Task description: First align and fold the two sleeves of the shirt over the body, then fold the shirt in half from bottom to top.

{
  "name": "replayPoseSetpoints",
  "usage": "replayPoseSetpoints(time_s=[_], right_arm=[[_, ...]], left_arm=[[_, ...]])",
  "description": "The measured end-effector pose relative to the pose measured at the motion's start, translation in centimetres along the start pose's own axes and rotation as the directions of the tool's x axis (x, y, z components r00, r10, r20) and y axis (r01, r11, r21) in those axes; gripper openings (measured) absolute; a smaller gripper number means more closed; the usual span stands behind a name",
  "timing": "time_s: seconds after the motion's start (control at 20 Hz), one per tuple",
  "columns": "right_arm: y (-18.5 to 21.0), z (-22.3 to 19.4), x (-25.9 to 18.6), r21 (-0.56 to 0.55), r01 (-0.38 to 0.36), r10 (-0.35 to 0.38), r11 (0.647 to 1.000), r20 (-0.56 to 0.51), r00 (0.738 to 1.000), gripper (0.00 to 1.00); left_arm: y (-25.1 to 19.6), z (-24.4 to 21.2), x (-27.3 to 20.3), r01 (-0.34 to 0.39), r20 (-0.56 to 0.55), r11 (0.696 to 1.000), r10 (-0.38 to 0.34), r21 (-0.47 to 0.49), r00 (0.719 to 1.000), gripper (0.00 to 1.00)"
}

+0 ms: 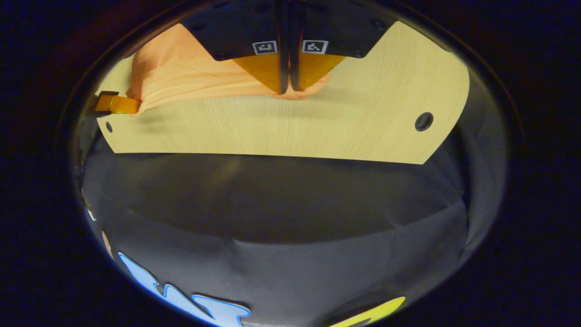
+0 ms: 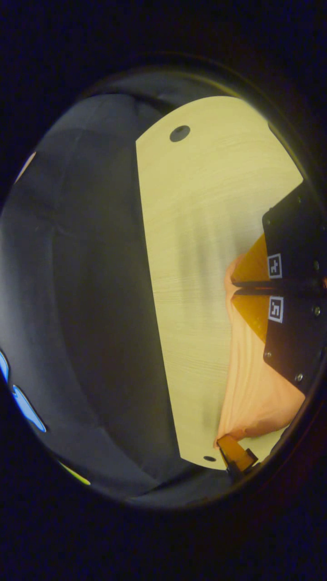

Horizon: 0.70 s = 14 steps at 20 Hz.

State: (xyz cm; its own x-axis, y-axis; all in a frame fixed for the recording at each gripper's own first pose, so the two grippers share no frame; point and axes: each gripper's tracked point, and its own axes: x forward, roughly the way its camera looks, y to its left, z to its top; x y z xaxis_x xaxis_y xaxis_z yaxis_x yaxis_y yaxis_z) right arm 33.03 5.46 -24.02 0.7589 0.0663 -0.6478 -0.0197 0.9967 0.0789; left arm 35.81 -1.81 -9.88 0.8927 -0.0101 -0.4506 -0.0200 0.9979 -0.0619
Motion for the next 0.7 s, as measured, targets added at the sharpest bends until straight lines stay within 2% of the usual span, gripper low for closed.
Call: replayPoseSetpoints(time_s=[0.1,0.2,0.25,0.3,0.35,0.4,0.45,0.55,0.7], right_arm=[[0.2,0.0,0.6,-0.014,-0.007,0.007,1.000,0.002,1.000,0.00],[0.2,-0.1,0.6,-0.035,-0.021,0.021,0.999,0.002,1.000,0.04],[0.2,-0.3,0.6,-0.039,-0.029,0.029,0.999,-0.002,1.000,0.05],[0.5,-0.1,0.1,-0.037,-0.035,0.035,0.999,0.007,0.999,0.13],[0.4,-0.1,-0.1,-0.037,-0.030,0.030,0.999,0.013,0.999,0.43],[0.2,0.2,-0.3,-0.035,-0.027,0.027,0.999,0.020,0.999,0.73],[0.3,0.4,-1.1,-0.030,-0.030,0.031,0.999,0.031,0.999,0.80],[0.2,0.7,-1.8,-0.027,-0.033,0.034,0.999,0.047,0.998,0.80],[0.4,0.7,-3.7,-0.033,-0.038,0.040,0.999,0.064,0.997,0.82]], left_arm=[[-0.3,-1.0,0.3,0.006,-0.027,1.000,-0.005,0.014,1.000,0.07],[-0.8,-1.4,0.5,0.018,-0.044,1.000,-0.018,-0.002,0.999,0.20],[-0.9,-1.5,0.5,0.024,-0.047,1.000,-0.024,-0.009,0.999,0.38],[-0.9,-1.6,0.3,0.028,-0.051,1.000,-0.028,-0.015,0.998,0.56],[-0.8,-1.4,-0.1,0.020,-0.051,1.000,-0.021,-0.019,0.998,0.60],[-1.0,-1.3,-0.6,0.032,-0.051,0.999,-0.033,-0.026,0.998,0.58],[-1.1,-1.2,-1.1,0.033,-0.050,0.999,-0.034,-0.032,0.998,0.68],[-1.1,-0.7,-2.6,0.034,-0.043,0.999,-0.036,-0.042,0.998,0.65],[-1.2,-0.1,-6.3,0.040,-0.033,0.998,-0.042,-0.046,0.999,0.76]])
